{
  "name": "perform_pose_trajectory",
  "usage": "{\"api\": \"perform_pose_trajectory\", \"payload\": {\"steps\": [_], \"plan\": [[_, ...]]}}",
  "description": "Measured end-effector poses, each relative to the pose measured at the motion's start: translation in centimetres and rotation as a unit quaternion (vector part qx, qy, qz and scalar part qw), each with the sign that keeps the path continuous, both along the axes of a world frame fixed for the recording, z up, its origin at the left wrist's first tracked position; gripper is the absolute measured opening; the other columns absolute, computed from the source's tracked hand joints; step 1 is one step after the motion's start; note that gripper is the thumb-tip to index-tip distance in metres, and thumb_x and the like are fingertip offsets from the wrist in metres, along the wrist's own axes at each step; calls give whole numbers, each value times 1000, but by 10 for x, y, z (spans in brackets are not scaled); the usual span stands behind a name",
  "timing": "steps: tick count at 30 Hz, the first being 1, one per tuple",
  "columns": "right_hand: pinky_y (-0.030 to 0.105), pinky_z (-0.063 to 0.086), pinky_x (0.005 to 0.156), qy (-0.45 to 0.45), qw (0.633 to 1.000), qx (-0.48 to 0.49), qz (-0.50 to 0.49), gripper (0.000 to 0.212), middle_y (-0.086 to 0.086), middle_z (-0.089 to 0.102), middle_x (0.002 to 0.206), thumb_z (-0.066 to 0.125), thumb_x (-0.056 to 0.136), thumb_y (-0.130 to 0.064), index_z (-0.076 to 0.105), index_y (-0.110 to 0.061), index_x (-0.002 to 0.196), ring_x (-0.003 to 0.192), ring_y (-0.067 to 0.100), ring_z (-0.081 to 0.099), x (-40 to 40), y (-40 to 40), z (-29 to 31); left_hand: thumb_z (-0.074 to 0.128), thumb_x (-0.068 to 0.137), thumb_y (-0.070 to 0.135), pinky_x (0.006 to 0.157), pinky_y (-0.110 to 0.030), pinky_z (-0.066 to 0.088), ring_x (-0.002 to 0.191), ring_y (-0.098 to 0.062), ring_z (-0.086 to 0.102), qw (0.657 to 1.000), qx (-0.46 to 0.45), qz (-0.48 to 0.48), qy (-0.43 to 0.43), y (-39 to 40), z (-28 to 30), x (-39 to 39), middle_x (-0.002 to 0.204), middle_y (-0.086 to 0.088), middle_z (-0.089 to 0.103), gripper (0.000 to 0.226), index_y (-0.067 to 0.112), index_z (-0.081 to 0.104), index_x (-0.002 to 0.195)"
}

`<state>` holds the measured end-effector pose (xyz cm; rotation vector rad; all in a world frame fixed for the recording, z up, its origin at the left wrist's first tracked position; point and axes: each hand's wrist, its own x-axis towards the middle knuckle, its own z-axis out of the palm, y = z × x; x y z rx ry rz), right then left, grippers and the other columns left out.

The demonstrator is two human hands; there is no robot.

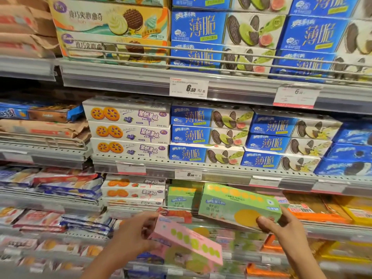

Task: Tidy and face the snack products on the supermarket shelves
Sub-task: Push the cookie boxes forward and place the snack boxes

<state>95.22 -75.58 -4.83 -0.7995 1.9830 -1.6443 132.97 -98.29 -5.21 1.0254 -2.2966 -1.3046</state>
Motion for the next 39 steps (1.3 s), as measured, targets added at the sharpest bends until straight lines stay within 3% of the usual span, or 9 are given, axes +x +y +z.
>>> {"api": "perform_pose_trajectory", "payload": {"steps": [3, 8, 12, 14, 18, 23, 26, 32, 39], "plan": [[53, 50, 103, 9, 1000, -10, 2, 71, 1, 72, 122, 93, 67, -31, 64, -25, 132, 116, 25, 66, 10, -8, 3, 87, 52, 46, 93, -30, 56, 116, 12, 57, 997, -61, -48, 5, 6, 5, -26, 142, 45, 39, 69, 58, 62, 115], [34, 52, 82, 48, 998, -28, -9, 45, -24, 75, 97, 91, 64, -35, 71, -51, 101, 92, -6, 68, 30, -25, 8, 87, 56, 47, 100, -33, 52, 124, 9, 52, 991, -89, -94, 17, 9, 7, -59, 154, 44, 15, 63, 54, 61, 112], [56, 56, 85, 82, 996, -18, -20, 42, 0, 77, 94, 92, 67, -35, 72, -38, 103, 95, 29, 69, 34, -37, 8, 90, 59, 36, 86, -23, 57, 100, 4, 67, 994, -43, -94, 40, 13, 9, -75, 154, 42, 17, 58, 50, 64, 110], [58, 55, 88, 84, 996, -12, -21, 46, -1, 77, 98, 91, 66, -42, 71, -34, 107, 98, 30, 68, 34, -40, 7, 92, 60, 29, 79, -23, 58, 98, -3, 70, 994, -7, -90, 64, 12, 9, -77, 152, 42, 18, 58, 48, 67, 109], [49, 52, 100, 113, 993, 20, -19, 76, 2, 70, 125, 85, 68, -54, 63, -20, 132, 115, 24, 63, 38, -53, 7, 93, 61, 16, 68, -21, 55, 86, -7, 72, 988, 48, -94, 111, 6, 5, -75, 157, 32, 18, 56, 39, 71, 107], [18, 43, 87, 179, 981, 57, -37, 58, 1, 59, 128, 85, 77, -40, 62, -20, 127, 112, 17, 57, 44, -77, 13, 98, 55, 35, 68, -21, 56, 85, -4, 72, 983, 61, -103, 141, -4, 5, -73, 158, 32, 8, 63, 38, 71, 112], [28, 45, 93, 174, 978, 103, -44, 78, 5, 58, 132, 85, 77, -44, 55, -6, 139, 120, 25, 57, 45, -91, 16, 96, 45, 53, 62, -16, 52, 70, 1, 66, 983, 64, -98, 140, -10, 5, -72, 159, 32, 4, 74, 37, 70, 113], [42, 52, 73, 155, 975, 125, -100, 43, -1, 61, 86, 81, 82, -45, 55, -14, 97, 85, 26, 60, 54, -110, 22, 97, 42, 54, 68, -26, 60, 97, -10, 73, 984, 76, -91, 134, -13, -1, -76, 153, 46, -2, 72, 37, 71, 107], [40, 46, 93, 214, 967, 129, -58, 50, 12, 54, 125, 70, 92, -40, 55, -6, 125, 116, 32, 52, 67, -111, 14, 98, 54, 29, 74, -28, 61, 100, -6, 70, 991, 73, -42, 103, -20, -1, -78, 154, 43, -1, 60, 46, 70, 103]]}}
